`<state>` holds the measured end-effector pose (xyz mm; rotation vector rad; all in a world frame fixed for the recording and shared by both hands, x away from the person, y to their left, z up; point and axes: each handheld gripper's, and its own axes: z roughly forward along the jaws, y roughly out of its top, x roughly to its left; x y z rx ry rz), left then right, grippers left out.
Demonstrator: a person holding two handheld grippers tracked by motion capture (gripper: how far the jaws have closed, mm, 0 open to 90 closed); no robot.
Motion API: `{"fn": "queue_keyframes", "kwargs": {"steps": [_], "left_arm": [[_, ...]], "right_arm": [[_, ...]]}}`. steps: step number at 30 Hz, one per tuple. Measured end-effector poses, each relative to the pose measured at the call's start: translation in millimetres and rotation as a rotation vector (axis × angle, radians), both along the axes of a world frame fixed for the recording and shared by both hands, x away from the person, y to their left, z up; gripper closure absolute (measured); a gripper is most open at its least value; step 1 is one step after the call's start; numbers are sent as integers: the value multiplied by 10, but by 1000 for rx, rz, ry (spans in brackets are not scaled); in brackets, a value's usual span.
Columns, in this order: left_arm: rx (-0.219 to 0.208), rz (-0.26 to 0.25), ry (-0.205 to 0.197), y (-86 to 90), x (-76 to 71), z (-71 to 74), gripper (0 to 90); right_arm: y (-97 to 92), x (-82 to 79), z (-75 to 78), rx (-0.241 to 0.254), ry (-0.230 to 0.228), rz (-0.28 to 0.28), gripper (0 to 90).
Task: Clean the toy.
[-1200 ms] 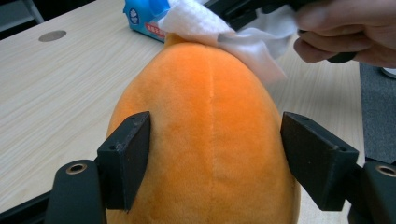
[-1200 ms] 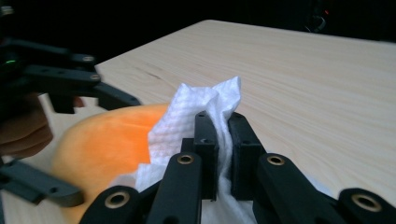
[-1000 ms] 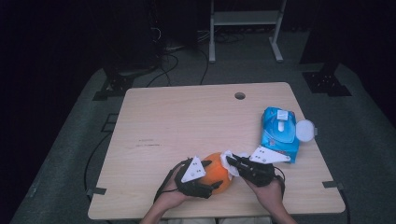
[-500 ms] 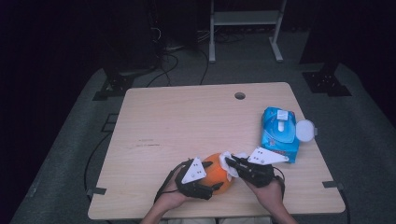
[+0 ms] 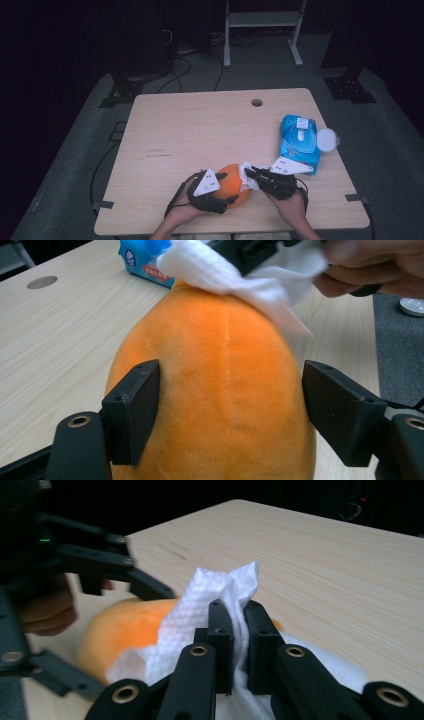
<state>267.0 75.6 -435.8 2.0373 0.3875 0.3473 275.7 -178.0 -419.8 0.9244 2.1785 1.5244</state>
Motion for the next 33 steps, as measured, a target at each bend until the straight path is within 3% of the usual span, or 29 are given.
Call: {"fn": "queue_keyframes", "kwargs": {"steps": [4, 8, 10, 14, 18, 20, 24, 26, 30, 33], "left_arm": [[7, 2, -2, -28, 6, 0, 244], [12, 9, -1, -38, 8, -3, 234], [9, 11, 1, -33, 7, -5, 237], [8, 8, 0, -27, 2, -8, 241], [14, 7, -3, -35, 6, -3, 240], [23, 6, -10, -55, -2, 0, 238], [48, -1, -36, -97, -37, 9, 229], [49, -2, -41, -106, -49, 6, 229], [50, -15, -50, -126, -60, 7, 229], [55, -17, -50, -138, -60, 2, 229]], "right_arm": [[-60, 38, -37, 18, 23, -31, 831], [89, -54, 7, 23, 8, 24, 831], [123, -67, 26, 1, -11, 33, 831], [8, 9, -4, -17, -6, -20, 831], [-134, 88, -56, -5, 32, -79, 831], [-110, 83, -45, 16, 44, -63, 831], [1, 44, 16, 10, 20, 0, 830], [-6, 57, 14, -4, 18, -5, 830], [-125, 120, -55, 4, 59, -45, 831], [-99, 85, -18, 16, 67, -32, 831]]}}
